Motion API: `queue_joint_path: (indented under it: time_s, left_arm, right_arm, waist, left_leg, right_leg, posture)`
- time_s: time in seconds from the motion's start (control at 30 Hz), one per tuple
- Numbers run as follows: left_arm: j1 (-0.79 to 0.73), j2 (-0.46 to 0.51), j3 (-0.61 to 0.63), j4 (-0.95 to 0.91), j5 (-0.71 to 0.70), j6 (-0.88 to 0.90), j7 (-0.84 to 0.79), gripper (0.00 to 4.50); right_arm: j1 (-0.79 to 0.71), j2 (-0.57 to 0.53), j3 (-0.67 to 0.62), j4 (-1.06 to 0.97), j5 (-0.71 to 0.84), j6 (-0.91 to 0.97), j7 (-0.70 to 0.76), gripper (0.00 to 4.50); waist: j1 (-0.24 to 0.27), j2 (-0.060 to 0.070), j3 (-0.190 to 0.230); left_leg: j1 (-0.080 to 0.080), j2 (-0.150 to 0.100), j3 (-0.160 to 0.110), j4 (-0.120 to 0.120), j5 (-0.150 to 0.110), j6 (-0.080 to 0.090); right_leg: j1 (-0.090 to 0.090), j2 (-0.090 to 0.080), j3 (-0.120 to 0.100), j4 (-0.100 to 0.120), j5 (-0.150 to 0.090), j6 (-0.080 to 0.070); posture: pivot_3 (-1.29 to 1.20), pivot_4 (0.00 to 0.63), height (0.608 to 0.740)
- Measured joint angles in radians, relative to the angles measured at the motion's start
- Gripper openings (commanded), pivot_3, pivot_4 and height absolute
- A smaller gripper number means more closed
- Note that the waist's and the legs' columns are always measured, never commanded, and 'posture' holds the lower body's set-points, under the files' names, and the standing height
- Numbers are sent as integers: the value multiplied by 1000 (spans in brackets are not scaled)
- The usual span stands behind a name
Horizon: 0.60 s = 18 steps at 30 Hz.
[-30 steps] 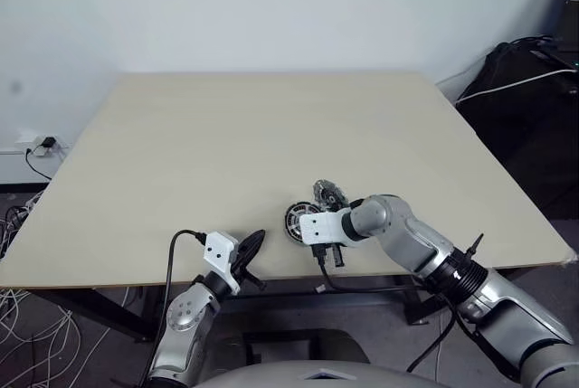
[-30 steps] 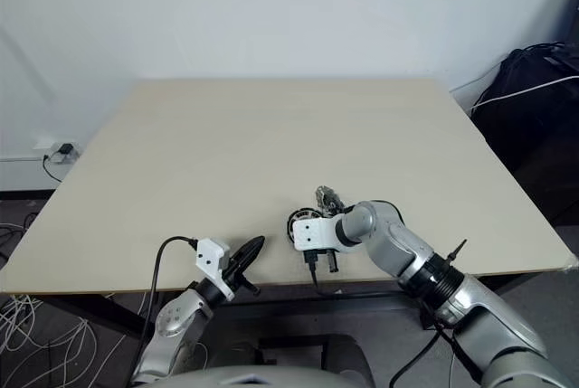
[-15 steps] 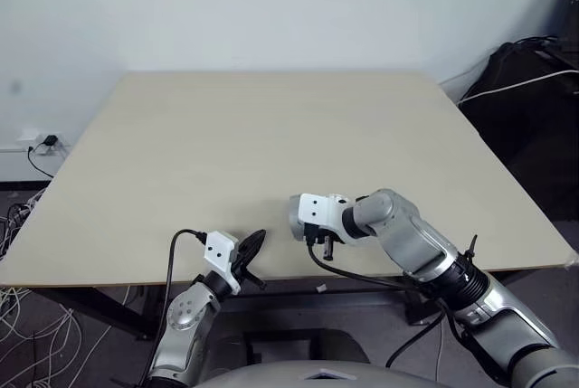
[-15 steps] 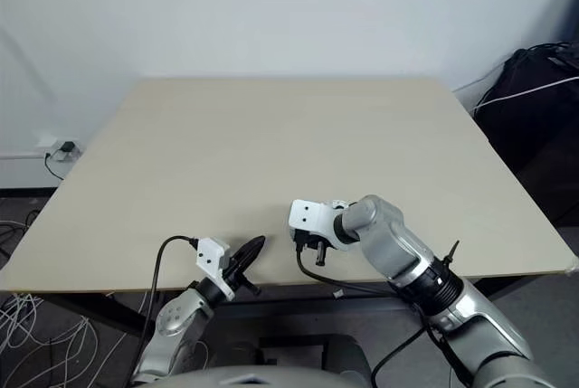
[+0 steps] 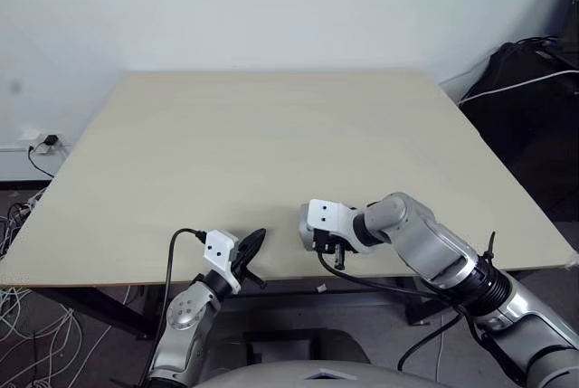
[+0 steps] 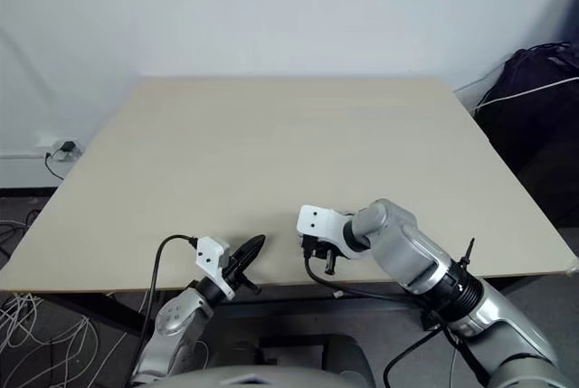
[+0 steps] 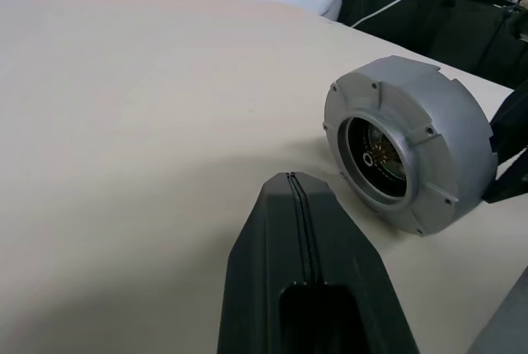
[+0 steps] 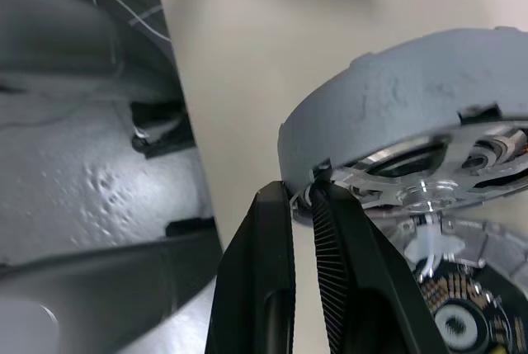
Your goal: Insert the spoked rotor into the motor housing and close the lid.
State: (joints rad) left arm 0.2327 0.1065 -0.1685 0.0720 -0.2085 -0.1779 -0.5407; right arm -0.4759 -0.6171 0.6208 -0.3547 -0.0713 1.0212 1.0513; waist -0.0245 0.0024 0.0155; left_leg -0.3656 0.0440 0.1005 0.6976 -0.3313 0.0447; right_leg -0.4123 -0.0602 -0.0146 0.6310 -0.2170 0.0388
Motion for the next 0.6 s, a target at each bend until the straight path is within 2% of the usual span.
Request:
queue_joint_path:
  time_s: [0.3, 0.6]
  left_arm:
    - [3, 0, 1, -2, -1, 3, -1, 0]
    - [7, 0, 2, -1, -5, -2, -6, 0]
  right_arm:
    - [-8, 143, 0, 116, 34, 24, -131, 99]
    - [-20, 165, 0, 188, 44, -16, -187, 99]
  waist:
    - [0, 0, 0]
    - [0, 0, 0]
  left_leg:
    - [0, 0, 0, 0, 0, 0]
    - [-1, -1, 0, 0, 0, 0]
  right_leg:
    - [0, 0, 0, 0, 0, 0]
    - [0, 0, 0, 0, 1, 1]
  posture:
    - [0, 0, 740]
    - [0, 0, 740]
